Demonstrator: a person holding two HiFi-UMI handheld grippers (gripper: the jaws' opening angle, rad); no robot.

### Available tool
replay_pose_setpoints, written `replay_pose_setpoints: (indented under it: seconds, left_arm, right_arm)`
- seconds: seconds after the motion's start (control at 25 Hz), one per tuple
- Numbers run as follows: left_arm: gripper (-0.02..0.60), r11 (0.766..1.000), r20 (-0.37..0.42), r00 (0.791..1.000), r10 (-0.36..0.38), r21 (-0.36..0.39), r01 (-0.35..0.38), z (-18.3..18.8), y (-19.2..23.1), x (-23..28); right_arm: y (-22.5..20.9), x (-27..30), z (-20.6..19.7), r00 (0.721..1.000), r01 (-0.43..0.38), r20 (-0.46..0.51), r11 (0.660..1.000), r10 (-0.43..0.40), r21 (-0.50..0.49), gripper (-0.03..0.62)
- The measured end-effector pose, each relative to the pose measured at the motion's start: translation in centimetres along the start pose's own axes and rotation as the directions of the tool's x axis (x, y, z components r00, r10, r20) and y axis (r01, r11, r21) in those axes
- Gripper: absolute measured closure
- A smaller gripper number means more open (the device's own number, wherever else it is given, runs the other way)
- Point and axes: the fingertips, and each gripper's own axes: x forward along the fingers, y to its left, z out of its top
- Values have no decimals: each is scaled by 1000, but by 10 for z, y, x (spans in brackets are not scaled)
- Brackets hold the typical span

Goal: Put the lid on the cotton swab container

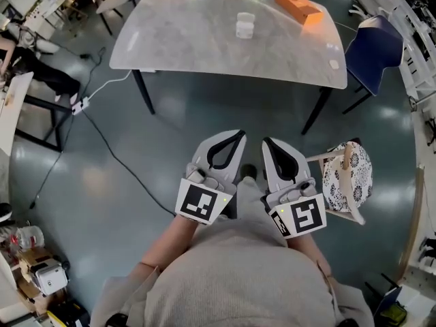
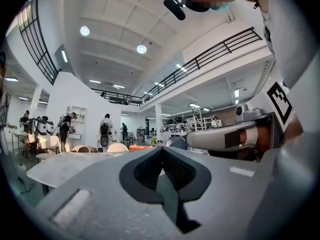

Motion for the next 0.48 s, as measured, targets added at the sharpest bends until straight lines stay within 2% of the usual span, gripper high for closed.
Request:
replay_pose_setpoints:
  seconds: [0.48]
  left_arm:
    - [584, 999, 29, 999, 43, 18, -43, 15, 45, 99]
  right_arm:
    - [-88, 69, 18, 999, -41, 8, 999, 41, -23, 592]
